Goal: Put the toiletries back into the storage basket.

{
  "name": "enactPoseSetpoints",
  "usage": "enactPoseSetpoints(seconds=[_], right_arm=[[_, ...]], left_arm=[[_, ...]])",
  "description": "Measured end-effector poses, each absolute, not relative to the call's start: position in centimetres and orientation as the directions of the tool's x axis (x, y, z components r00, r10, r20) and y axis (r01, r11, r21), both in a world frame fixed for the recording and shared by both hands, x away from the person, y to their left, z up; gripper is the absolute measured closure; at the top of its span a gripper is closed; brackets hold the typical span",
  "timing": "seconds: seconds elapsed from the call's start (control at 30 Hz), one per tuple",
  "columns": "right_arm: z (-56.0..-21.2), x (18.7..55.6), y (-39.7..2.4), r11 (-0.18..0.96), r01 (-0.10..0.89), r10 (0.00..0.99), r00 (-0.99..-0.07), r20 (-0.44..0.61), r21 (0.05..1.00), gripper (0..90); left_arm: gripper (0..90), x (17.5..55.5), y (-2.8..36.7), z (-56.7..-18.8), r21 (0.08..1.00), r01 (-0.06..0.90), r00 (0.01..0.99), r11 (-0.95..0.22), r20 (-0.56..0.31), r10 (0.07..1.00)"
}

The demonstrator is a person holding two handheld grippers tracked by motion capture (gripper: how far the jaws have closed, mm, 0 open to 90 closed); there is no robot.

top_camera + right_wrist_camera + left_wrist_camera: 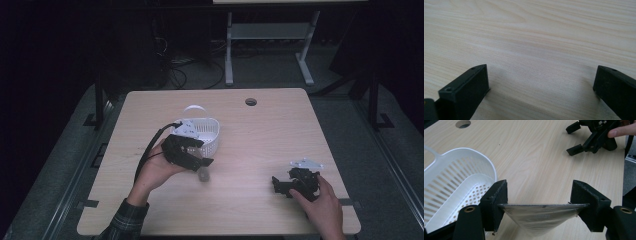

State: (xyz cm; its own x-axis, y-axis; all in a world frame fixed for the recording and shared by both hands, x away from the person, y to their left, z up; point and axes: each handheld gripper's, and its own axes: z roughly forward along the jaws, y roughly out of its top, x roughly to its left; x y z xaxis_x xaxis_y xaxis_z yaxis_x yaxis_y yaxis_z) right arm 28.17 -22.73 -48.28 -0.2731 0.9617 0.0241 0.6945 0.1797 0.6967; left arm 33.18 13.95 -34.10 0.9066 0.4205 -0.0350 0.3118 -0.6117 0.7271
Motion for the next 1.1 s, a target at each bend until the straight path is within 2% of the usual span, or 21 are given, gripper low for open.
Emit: enactPoseSetpoints(seconds=[1.1], right_arm=[[-48.3,28.2,-22.7,0.179,0.695,0.962,-0.273,0.025,0.696,0.0]], left_arm=[[29.6,34.0,19.0,-33.0,0.735,0.372,0.851,-0.567,-0.027,0.524]])
